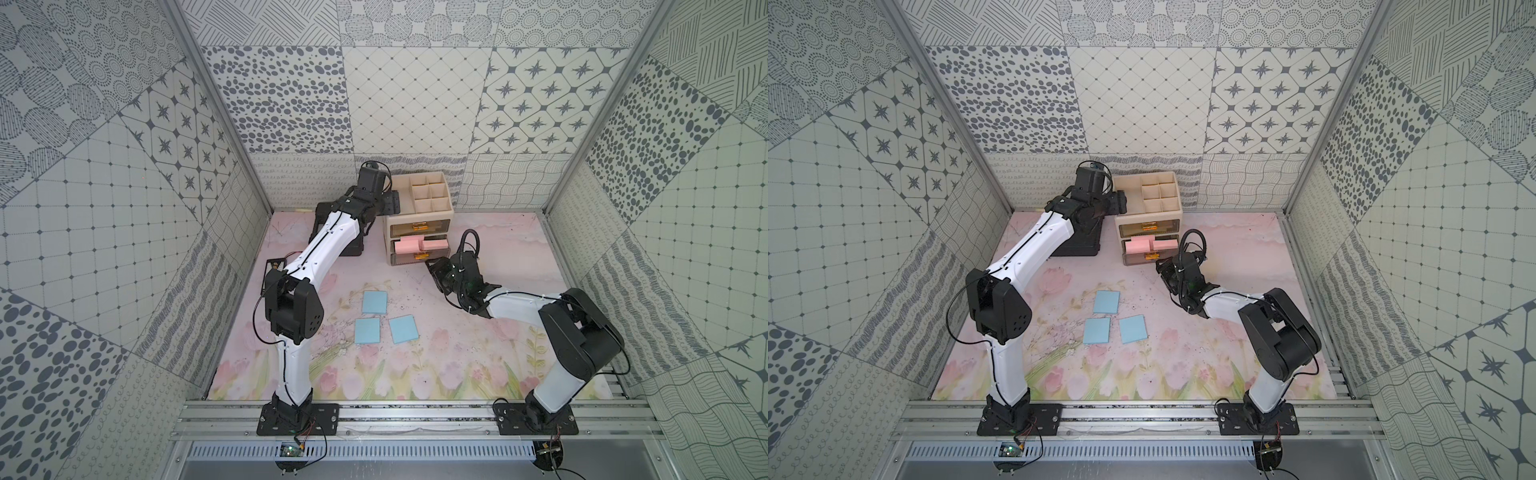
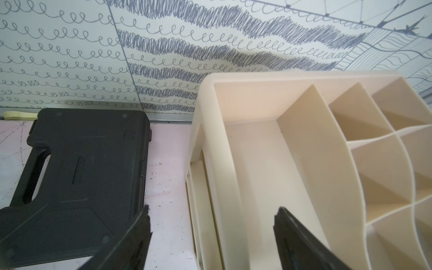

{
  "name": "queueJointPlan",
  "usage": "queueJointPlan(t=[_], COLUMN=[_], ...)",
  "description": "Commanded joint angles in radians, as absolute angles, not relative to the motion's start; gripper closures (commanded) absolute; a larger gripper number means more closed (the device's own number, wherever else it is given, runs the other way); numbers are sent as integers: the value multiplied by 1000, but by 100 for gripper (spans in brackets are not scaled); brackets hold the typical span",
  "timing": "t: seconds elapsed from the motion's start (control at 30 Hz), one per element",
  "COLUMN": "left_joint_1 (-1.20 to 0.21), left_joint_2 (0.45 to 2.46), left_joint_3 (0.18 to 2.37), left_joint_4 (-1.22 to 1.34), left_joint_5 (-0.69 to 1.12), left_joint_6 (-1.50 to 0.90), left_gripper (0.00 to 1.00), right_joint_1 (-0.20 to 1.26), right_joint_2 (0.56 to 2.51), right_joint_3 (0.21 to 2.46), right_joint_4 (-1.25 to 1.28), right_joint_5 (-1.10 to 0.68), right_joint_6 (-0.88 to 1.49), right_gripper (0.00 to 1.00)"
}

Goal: Please put the sticky notes in the drawer by color
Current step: Adjust the drawer in the storage box.

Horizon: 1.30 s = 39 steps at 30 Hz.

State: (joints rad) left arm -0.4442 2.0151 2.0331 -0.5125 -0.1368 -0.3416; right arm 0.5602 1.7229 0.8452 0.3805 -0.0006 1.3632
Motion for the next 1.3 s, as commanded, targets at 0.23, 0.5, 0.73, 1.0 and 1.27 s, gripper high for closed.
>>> queueJointPlan(t=[0.23,0.5,0.73,1.0,1.27], left_joint_1=[-428,-428,-428,-428,-428], left_joint_2=[2034,2046,2054,2062,2057], left_joint_3=[2049,2050,2046,2046,2047], left_joint_4=[-494,-473,-463,-471,-476], left_joint_5=[-105,-58,-10,2,-12], left_joint_6=[-276,-265,-252,-252,-242], left_gripper=[18,19,21,24,23], right_joint_1=[557,556,554,555,568], right_joint_2=[1774,1811,1838,1797,1769], right_joint_3=[902,900,922,883,815], right_joint_4=[548,609,612,591,747], right_joint_5=[-35,-29,-37,-12,-30], right_joint_6=[1405,1403,1422,1422,1427], right_gripper=[44,43,60,85,47])
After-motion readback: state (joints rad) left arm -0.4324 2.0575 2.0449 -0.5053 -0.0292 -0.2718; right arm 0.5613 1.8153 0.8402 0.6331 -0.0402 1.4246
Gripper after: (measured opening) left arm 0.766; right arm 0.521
